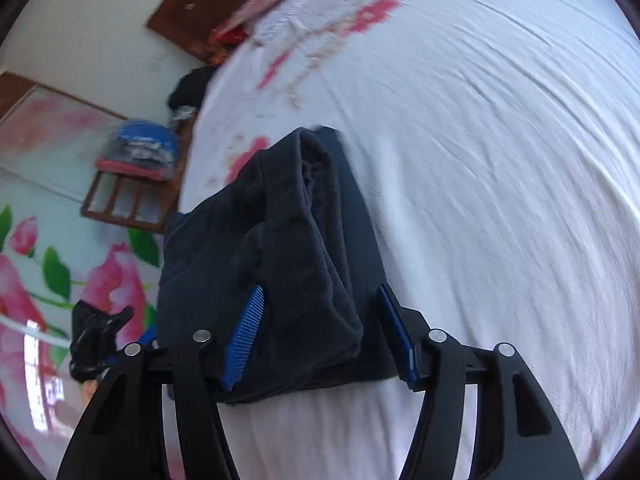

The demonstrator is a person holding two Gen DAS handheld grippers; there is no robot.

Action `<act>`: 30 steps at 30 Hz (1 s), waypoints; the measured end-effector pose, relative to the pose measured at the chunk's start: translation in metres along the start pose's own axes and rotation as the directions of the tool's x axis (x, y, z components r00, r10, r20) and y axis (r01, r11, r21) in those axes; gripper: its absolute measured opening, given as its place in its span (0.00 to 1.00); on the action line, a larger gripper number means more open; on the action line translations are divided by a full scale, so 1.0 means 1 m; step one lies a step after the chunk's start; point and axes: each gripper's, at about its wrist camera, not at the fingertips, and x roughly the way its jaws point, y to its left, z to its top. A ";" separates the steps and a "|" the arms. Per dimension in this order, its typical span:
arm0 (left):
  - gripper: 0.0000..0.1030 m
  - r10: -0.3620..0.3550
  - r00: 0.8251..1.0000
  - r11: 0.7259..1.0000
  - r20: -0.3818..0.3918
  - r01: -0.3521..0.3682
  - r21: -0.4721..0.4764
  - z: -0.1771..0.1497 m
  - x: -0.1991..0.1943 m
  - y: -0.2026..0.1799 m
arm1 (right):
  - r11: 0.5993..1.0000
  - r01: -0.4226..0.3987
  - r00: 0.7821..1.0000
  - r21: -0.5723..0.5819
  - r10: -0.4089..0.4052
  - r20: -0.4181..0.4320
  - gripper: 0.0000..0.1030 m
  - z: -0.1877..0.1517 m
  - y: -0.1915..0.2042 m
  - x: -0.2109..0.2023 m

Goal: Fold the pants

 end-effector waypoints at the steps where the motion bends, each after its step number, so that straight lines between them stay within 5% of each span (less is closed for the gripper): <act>1: 0.71 0.092 0.995 0.996 0.026 -0.092 -0.014 -0.001 -0.005 0.015 | 0.997 -0.033 0.999 0.074 0.031 0.030 0.67 -0.007 -0.017 -0.005; 5: 0.79 0.231 0.965 0.973 0.126 -0.227 -0.049 -0.021 -0.047 0.062 | 0.996 -0.008 0.987 0.087 -0.006 0.160 0.67 -0.034 -0.026 -0.048; 10: 0.86 0.329 0.919 0.935 0.217 -0.349 0.061 -0.059 -0.079 0.035 | 0.997 0.021 0.977 -0.074 -0.005 0.215 0.67 -0.043 0.023 -0.078; 11: 0.90 0.362 0.900 0.913 0.244 -0.395 0.104 -0.070 -0.080 0.022 | 0.995 0.030 0.976 -0.100 -0.008 0.219 0.68 -0.048 0.035 -0.080; 13: 0.95 0.444 0.835 0.835 0.326 -0.518 0.189 -0.098 -0.088 -0.004 | 0.986 0.048 0.975 -0.157 -0.012 0.222 0.69 -0.064 0.057 -0.081; 16: 0.98 0.486 0.736 0.720 0.471 -0.643 0.261 -0.134 -0.088 -0.043 | 0.957 0.180 0.958 -0.226 -0.118 0.262 0.79 -0.102 0.076 -0.078; 19: 0.98 0.463 0.711 0.684 0.530 -0.667 0.296 -0.160 -0.084 -0.066 | 0.890 0.346 0.914 -0.299 -0.247 0.323 0.79 -0.142 0.083 -0.073; 26: 0.98 0.479 0.655 0.581 0.584 -0.736 0.349 -0.208 -0.076 -0.097 | 0.778 0.483 0.854 -0.402 -0.317 0.414 0.79 -0.197 0.106 -0.071; 28: 0.98 0.473 0.640 0.566 0.606 -0.747 0.348 -0.219 -0.078 -0.096 | 0.758 0.506 0.838 -0.411 -0.322 0.440 0.79 -0.204 0.109 -0.073; 30: 0.98 0.459 0.633 0.575 0.624 -0.747 0.334 -0.228 -0.079 -0.091 | 0.736 0.558 0.798 -0.382 -0.350 0.491 0.87 -0.208 0.110 -0.073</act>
